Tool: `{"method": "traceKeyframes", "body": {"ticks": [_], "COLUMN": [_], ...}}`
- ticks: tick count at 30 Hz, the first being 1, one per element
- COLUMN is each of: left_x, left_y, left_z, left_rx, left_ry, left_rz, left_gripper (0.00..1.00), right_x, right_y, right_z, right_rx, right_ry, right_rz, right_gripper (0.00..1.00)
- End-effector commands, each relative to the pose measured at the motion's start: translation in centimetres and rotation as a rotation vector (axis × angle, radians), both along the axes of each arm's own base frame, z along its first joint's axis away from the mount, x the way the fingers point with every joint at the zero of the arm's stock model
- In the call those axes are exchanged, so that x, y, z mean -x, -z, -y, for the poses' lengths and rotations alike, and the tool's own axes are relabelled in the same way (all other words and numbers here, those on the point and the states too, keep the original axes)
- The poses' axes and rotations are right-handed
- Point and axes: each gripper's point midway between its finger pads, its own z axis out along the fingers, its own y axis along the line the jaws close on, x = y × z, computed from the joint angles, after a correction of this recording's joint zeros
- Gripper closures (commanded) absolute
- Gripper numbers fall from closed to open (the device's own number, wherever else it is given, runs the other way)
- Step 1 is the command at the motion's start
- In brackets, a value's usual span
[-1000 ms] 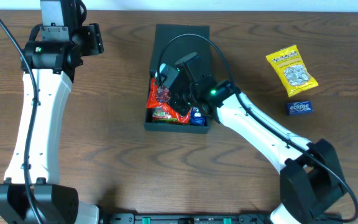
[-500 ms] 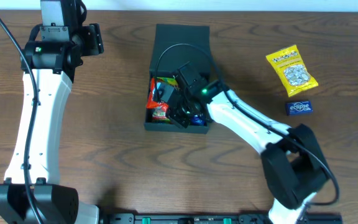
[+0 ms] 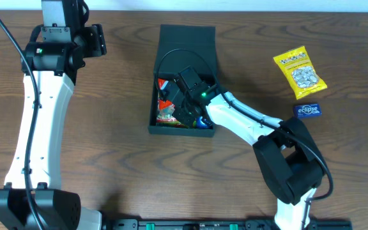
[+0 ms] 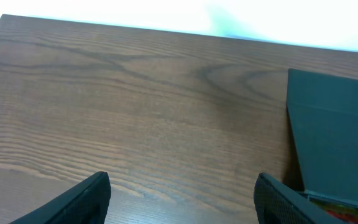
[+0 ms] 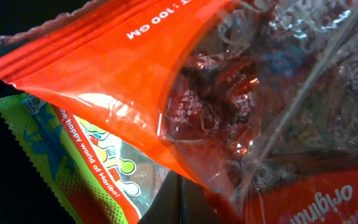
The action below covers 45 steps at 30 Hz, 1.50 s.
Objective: Pack container
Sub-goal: 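Move right gripper back and grasp the yellow Hacks bag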
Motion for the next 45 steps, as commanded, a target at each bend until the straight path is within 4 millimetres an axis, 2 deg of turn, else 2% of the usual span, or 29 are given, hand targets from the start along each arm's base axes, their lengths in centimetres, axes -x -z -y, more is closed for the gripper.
{"method": "traceKeyframes", "body": {"ticks": [1, 6, 10, 12, 14, 16, 20, 22, 25, 27, 30, 35, 37, 39, 42, 43, 45], "left_x": [0.2, 0.2, 0.2, 0.2, 0.2, 0.2, 0.2, 0.2, 0.2, 0.2, 0.2, 0.2, 0.2, 0.2, 0.2, 0.2, 0.2], "left_y": [-1.2, -1.2, -1.2, -1.2, -1.2, -1.2, -1.2, -1.2, -1.2, -1.2, -1.2, -1.2, -1.2, -1.2, -1.1, -1.1, -1.1], "left_z": [-0.3, -0.3, -0.3, -0.3, -0.3, -0.3, -0.2, -0.2, -0.1, -0.1, -0.1, -0.1, -0.1, -0.1, -0.1, -0.1, -0.1], "left_rx": [-0.008, -0.008, -0.008, -0.008, -0.008, -0.008, -0.008, -0.008, -0.003, -0.003, -0.003, -0.003, -0.003, -0.003, -0.003, -0.003, -0.003], "left_ry": [-0.003, -0.004, -0.003, -0.003, -0.003, -0.003, -0.003, -0.003, 0.002, 0.002, 0.002, 0.002, 0.002, 0.002, 0.002, 0.002, 0.002], "left_rz": [0.027, 0.026, 0.025, 0.025, 0.025, 0.025, 0.025, 0.025, 0.025, 0.025, 0.025, 0.025, 0.025, 0.025, 0.024, 0.024, 0.024], "left_gripper": [0.25, 0.25, 0.25, 0.25, 0.25, 0.25, 0.25, 0.25, 0.25, 0.25, 0.24, 0.24, 0.24, 0.24, 0.24, 0.24, 0.24], "right_x": [-0.5, 0.2, 0.0, -0.1, -0.4, -0.8, -1.1, -0.6, -0.9, -1.4, -2.0, -2.4, -3.3, -4.4, -6.5, -7.7, -10.0], "right_y": [-1.4, -6.2, -10.9, -11.9, -11.6, -10.2, -6.7, -3.8, -1.5, -1.1, -1.7, -4.5, -7.1, -10.7, -16.3, -18.0, -19.6], "right_z": [-0.5, -3.2, -3.6, -3.4, -3.0, -2.6, -2.3, -2.6, -3.3, -3.7, -4.3, -5.3, -5.1, -4.1, -0.9, 1.3, 6.3], "right_rx": [-0.035, -0.204, -0.276, -0.290, -0.285, -0.266, -0.231, -0.216, -0.241, -0.259, -0.291, -0.374, -0.406, -0.446, -0.500, -0.505, -0.466], "right_ry": [0.033, -0.042, -0.058, -0.054, -0.043, -0.029, -0.017, -0.024, 0.005, 0.025, 0.022, -0.008, 0.010, 0.028, 0.082, 0.127, 0.250], "right_rz": [0.017, 0.013, 0.096, 0.117, 0.111, 0.086, 0.021, -0.048, -0.093, -0.087, -0.059, -0.043, -0.002, 0.062, 0.181, 0.231, 0.308], "right_gripper": [0.99, 0.99, 0.99, 0.99, 0.99, 0.99, 0.99, 0.99, 0.99, 0.99, 0.99, 0.99, 0.99, 0.99, 0.99, 0.99, 0.99]}}
